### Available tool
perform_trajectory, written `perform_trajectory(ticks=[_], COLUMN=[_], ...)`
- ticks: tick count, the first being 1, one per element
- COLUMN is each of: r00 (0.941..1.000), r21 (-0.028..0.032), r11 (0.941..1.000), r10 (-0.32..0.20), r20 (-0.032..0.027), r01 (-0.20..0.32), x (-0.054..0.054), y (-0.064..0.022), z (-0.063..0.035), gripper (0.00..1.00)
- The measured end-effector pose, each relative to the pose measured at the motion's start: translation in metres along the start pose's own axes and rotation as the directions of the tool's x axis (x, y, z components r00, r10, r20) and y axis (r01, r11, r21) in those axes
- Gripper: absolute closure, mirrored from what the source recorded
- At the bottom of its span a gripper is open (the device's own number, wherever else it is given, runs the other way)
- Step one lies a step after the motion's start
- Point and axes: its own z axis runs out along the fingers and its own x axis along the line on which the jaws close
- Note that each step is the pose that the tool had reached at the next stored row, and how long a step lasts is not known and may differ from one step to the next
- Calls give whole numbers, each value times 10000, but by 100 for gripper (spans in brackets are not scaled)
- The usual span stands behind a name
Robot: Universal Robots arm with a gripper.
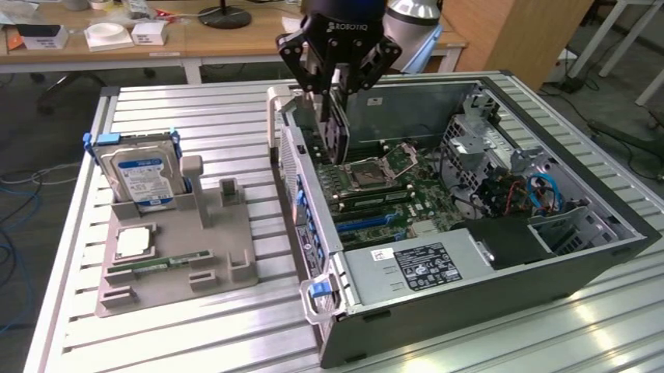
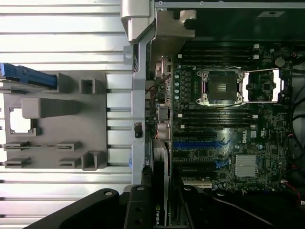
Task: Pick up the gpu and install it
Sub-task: 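Pick up the gpu and move the gpu toward the slot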
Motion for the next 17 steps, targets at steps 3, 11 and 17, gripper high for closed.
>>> perform_trajectory(ticks=[3,11,17], r00=[10000,10000,10000], r21=[0,0,-1], r11=[10000,10000,10000], r10=[0,-1,-1], r20=[0,0,1], r01=[0,1,1], x=[-28,-95,-141], y=[1,2,3], z=[0,-2,-2], gripper=[74,74,74])
